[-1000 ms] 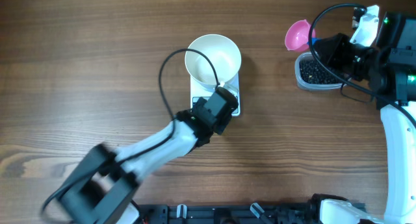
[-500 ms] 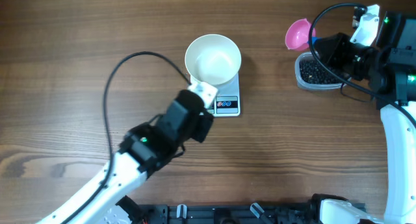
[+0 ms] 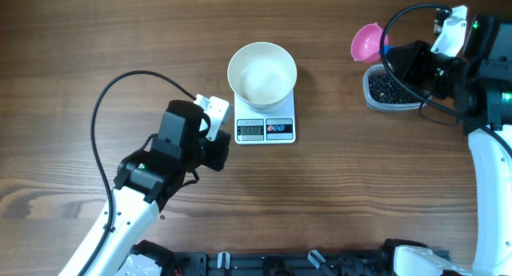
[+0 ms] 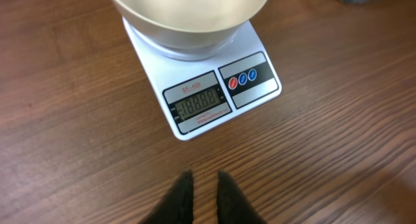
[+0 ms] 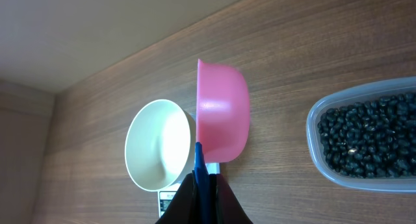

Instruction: Scoop item into bowl and weigh 150g on scale

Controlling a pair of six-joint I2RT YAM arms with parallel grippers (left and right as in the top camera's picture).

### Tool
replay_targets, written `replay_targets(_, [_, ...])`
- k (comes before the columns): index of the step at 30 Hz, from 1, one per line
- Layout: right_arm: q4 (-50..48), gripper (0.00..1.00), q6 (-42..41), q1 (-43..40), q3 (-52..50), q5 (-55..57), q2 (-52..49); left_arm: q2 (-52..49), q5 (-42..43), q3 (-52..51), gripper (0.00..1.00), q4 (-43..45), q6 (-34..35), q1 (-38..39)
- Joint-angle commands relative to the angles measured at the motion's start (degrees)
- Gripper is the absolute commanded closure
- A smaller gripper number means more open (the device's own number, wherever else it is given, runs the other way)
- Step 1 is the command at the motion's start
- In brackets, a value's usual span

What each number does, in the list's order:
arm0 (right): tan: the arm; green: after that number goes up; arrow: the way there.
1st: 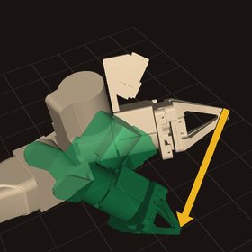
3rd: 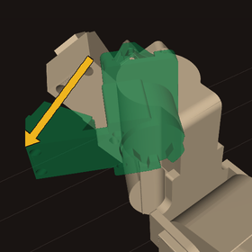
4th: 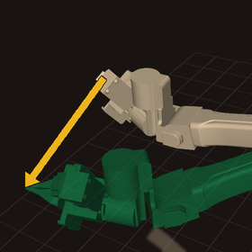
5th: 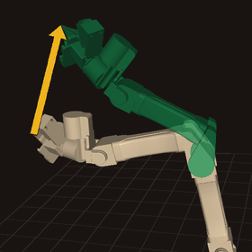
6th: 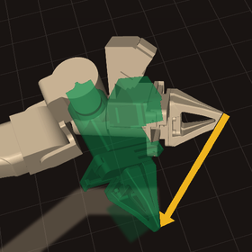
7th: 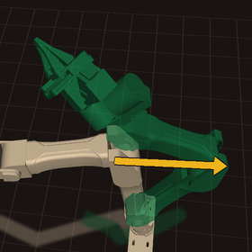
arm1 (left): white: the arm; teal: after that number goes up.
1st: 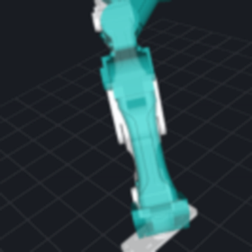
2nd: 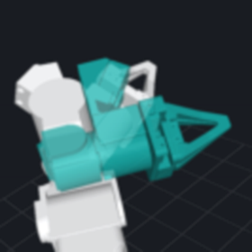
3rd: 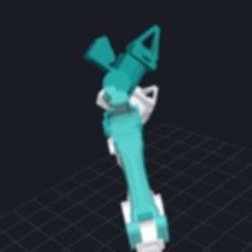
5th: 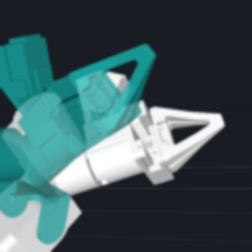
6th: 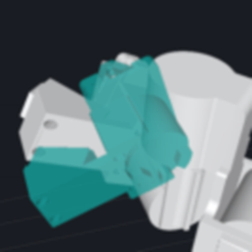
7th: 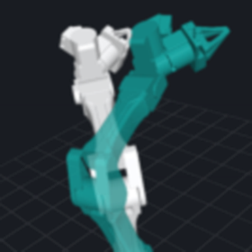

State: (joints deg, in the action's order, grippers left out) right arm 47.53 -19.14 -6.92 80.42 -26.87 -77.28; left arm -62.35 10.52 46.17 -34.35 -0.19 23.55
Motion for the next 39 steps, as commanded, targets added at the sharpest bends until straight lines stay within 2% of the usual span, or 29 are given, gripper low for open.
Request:
replay_targets(1, [-0.3, 0.96, 1.0, -0.1, 1.4, 0.6, -0.1, 0.3, 2.5, -0.2, 0.62, 0.2, -1.1, -0.9])
replay_targets(4, [-0.3, 0.96, 1.0, -0.1, 1.4, 0.6, -0.1, 0.3, 2.5, -0.2, 0.57, 0.2, -1.1, -0.9])
replay_targets(8, [-0.3, 0.96, 1.1, -0.1, 1.4, 0.6, -0.1, 0.3, 2.5, -0.2, 0.59, 0.0, -1.1, -0.9])
replay_targets(10, [-0.3, 0.96, 1.1, -0.1, 1.4, 0.6, -0.1, 0.3, 2.2, -0.2, 0.55, 0.2, -1.2, -0.9])
replay_targets(16, [-0.3, 0.96, 1.1, -0.1, 1.4, 0.6, -0.1, -0.4, 0.9, -0.2, 0.47, 0.2, -10.5, -0.9])
replay_targets(21, [-0.3, 0.96, 1.1, -0.1, 1.4, 0.6, -0.1, -1.2, -0.6, -0.2, 0.40, 0.2, -10.6, -0.9])
replay_targets(22, [-0.3, 0.96, 1.1, -0.1, 1.4, 0.6, -0.1, -1.2, -0.6, -0.2, 0.35, 0.2, -10.6, -0.9])
replay_targets(23, [-0.2, 0.96, 1.1, -0.1, 1.4, 0.6, -0.1, -1.2, -0.6, -0.2, 0.23, 0.2, -10.6, -0.9])
replay_targets(24, [-0.1, 0.96, 1.0, -0.1, 1.4, 0.6, -0.1, -1.2, -0.6, -0.2, 0.20, 0.2, -10.6, -0.9])
replay_targets(25, [-0.1, 0.96, 1.0, -0.1, 1.4, 0.6, -0.1, -1.2, -0.6, -0.2, 0.13, 0.2, -10.6, -0.9])
replay_targets(26, [-0.1, 0.96, 1.0, -0.1, 1.4, 0.6, -0.1, -1.2, -0.6, -0.2, 0.02, 0.2, -10.6, -0.9])
replay_targets(27, [-0.1, 0.96, 1.0, -0.1, 1.4, 0.6, -0.1, -1.2, -0.6, -0.2, 0.00, 0.2, -10.6, -0.9])
replay_targets(39, [-0.1, 0.96, 1.1, -0.1, 1.4, 0.6, -0.1, -1.2, -0.6, -0.2, 0.00, -0.4, -10.6, -0.9])
